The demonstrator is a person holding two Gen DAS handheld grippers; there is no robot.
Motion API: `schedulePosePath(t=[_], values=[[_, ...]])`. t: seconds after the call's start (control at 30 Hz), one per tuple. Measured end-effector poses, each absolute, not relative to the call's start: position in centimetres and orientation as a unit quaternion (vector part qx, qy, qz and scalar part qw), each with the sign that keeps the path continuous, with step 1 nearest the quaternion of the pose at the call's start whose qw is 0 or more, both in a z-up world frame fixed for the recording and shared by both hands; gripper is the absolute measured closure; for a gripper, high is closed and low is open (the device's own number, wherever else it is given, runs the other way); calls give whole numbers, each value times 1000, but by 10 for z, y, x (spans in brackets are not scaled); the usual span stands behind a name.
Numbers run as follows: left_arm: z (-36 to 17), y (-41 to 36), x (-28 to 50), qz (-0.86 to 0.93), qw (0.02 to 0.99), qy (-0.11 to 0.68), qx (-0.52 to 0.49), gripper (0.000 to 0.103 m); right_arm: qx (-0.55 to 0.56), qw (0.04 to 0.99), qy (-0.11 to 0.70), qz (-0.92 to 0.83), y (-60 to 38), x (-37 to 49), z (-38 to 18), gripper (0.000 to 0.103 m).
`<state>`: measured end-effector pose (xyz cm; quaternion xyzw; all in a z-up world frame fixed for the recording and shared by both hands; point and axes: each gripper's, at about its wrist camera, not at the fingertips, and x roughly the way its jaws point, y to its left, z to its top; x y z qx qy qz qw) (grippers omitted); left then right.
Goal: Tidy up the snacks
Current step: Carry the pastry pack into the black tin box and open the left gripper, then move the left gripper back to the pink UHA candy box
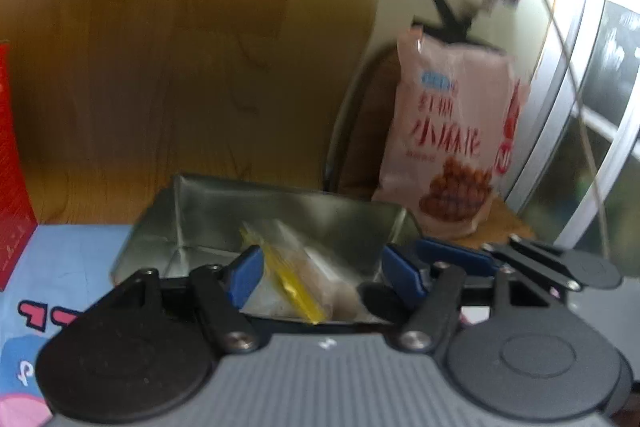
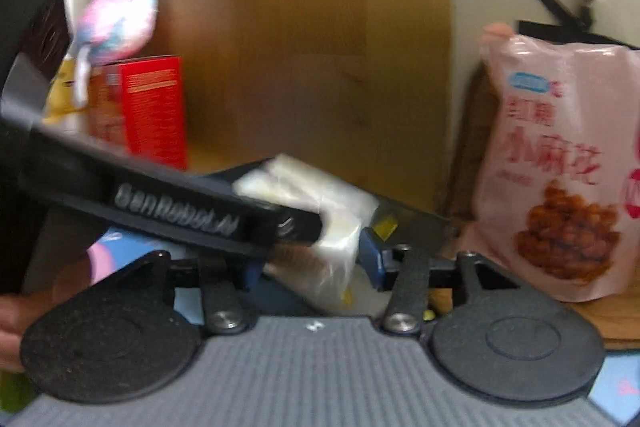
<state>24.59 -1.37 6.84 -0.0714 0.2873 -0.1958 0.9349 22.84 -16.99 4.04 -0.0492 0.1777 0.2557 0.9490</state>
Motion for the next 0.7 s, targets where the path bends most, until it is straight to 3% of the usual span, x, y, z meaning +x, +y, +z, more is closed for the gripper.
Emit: schedulePosePath(t=[0.13, 0.23, 0.33, 0.43, 0.5, 0.7], values=[[85, 22, 235, -145, 959, 231, -76, 27, -6, 948, 157, 277, -206, 192, 41, 48], [78, 35, 250, -87, 961, 252, -70, 27, 5, 949, 186, 255, -218, 183, 32, 49], [60, 36, 265, -54, 955, 285, -67, 31, -4, 944, 218, 250, -215, 193, 19, 49], [40, 26, 275, -46, 942, 329, -48, 45, -19, 936, 253, 244, -204, 208, 8, 59], [36, 29, 271, -57, 942, 326, -62, 45, -16, 934, 267, 239, -202, 222, 6, 65], [43, 47, 248, -47, 942, 322, -85, 44, -14, 932, 272, 238, -191, 242, 8, 59]])
